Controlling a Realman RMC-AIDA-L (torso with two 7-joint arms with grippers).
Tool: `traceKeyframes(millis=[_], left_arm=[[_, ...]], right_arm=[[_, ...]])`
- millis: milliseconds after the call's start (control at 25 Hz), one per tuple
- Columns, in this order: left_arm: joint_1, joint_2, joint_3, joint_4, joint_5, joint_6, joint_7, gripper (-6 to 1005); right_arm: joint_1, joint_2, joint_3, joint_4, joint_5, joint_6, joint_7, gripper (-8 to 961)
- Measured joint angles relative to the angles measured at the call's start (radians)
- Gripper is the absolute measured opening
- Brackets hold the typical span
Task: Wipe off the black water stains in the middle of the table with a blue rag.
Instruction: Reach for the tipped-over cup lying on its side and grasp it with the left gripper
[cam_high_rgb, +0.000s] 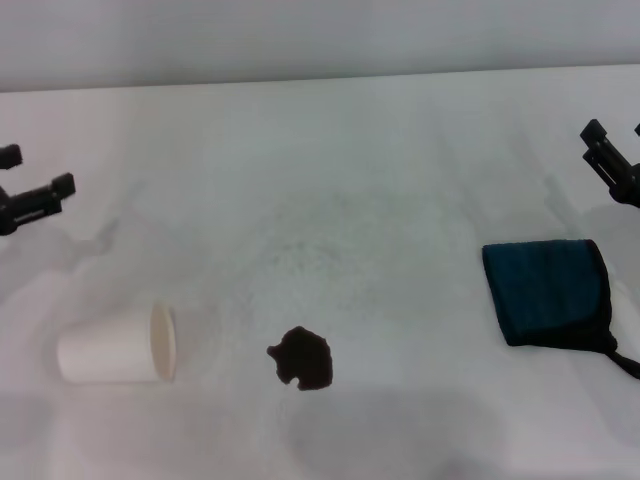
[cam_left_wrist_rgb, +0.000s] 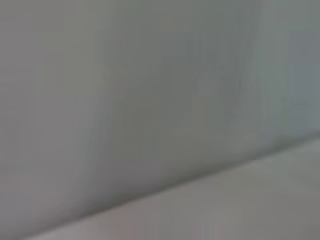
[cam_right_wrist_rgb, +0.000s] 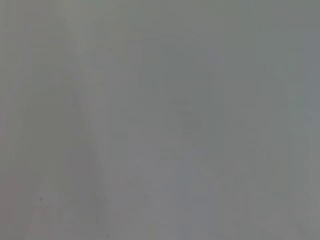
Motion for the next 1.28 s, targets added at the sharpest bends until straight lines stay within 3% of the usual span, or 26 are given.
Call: traceKeyframes(millis=[240, 440, 560, 680, 840, 1280], left_arm=[[-0.104, 0.006, 0.001, -0.263, 0.253, 0.224, -0.050, 875], [-0.169, 0.041, 0.003, -0.392, 0.406, 0.365, -0.010, 875], [-0.222, 0.047, 0.003, -0.452, 0.527, 0.397, 0.026, 874], [-0.280, 0.040, 0.003, -0.497, 0.671, 0.417, 0.038, 874], [-0.357, 0.004, 0.003, -0.556, 0.839, 0.442, 0.067, 874], [-0.395, -0.009, 0.003, -0.552, 0.871, 0.440, 0.160, 874]], right_arm=[[0.009, 0.000, 0.001, -0.003, 0.002, -0.012, 0.000, 841], [0.012, 0.000, 0.001, -0.003, 0.005, -0.015, 0.000, 841], [0.013, 0.000, 0.001, -0.008, 0.006, -0.014, 0.000, 840], [0.014, 0.000, 0.001, -0.012, 0.006, -0.011, 0.002, 840], [0.013, 0.000, 0.001, -0.013, 0.009, -0.009, 0.022, 840], [0.012, 0.000, 0.001, -0.014, 0.009, 0.008, 0.028, 841]])
